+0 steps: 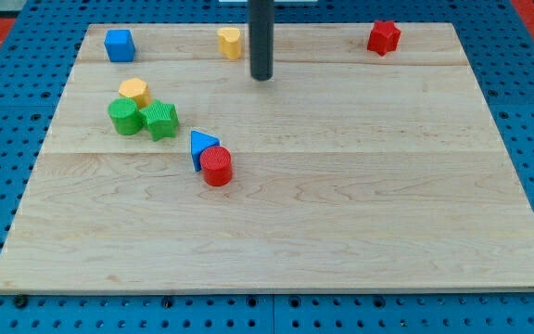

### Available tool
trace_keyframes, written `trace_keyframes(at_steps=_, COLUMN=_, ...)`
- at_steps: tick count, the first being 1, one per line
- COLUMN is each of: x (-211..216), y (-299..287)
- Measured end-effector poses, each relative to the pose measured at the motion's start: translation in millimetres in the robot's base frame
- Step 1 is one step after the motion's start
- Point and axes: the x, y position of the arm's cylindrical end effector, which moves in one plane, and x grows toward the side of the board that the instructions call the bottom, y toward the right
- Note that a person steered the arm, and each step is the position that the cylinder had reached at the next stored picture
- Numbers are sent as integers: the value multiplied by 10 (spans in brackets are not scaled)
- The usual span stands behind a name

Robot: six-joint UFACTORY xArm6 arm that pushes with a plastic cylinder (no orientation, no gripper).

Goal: Push the green star to towards the blue triangle

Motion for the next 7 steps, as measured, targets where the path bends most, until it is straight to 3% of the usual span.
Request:
trace_keyframes(at_steps=1, x=67, y=-323)
trace_keyframes(at_steps=7, x=-47, y=-389)
